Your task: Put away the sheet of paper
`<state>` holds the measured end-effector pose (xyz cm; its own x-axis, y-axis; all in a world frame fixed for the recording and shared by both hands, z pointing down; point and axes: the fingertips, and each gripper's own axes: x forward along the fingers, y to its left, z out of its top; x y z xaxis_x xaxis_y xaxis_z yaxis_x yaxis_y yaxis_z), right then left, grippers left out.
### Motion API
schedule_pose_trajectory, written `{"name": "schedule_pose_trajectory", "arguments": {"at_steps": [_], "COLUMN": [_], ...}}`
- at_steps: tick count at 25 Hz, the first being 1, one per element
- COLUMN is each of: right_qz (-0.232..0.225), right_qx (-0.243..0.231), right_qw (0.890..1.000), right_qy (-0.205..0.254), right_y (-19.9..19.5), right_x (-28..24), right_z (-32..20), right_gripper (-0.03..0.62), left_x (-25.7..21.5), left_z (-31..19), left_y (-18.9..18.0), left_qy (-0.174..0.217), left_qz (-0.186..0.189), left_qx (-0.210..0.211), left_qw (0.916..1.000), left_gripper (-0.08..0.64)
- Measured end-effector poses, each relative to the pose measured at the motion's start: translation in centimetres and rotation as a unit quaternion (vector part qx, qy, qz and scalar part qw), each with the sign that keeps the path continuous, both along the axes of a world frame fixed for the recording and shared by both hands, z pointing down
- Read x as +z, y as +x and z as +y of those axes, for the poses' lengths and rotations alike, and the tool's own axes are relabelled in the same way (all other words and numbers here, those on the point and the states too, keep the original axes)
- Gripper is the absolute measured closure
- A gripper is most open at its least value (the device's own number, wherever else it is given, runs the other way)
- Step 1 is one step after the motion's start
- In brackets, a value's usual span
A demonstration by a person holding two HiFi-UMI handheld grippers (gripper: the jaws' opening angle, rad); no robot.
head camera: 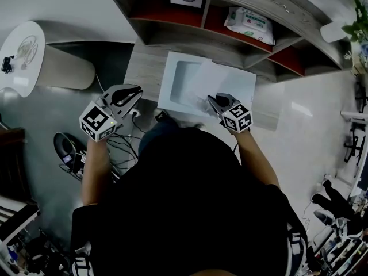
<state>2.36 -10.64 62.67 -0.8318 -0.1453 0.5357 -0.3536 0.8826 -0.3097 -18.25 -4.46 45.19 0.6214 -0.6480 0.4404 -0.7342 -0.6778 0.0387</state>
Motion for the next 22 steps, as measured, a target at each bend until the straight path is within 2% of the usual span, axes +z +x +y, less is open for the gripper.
{"name": "schedule_pose_trajectory", "arguments": {"at_steps": [9,22], "right_qz": [0.022,0.049], "right_qx": [0.004,0.038], "right_qw": [0.999,0.996], "right_qy": [-0.026,-0.062], "right_y": [0.1,1.6], "right_x": [3.7,7.9], "right_z": [-0.3,-3.2], "right_gripper": [0.578,0.578], "left_x": [0.3,0.7], "left_z": [1.1,1.9], "left_y": [-1.1,-2.8], "left_qy": [-0.003,-0.012], "left_qz": [-0.008,-0.015], "left_qx": [-0.013,-0.027], "left_qw": [0.9999,0.9995], "left_gripper": [0.537,0.537]}}
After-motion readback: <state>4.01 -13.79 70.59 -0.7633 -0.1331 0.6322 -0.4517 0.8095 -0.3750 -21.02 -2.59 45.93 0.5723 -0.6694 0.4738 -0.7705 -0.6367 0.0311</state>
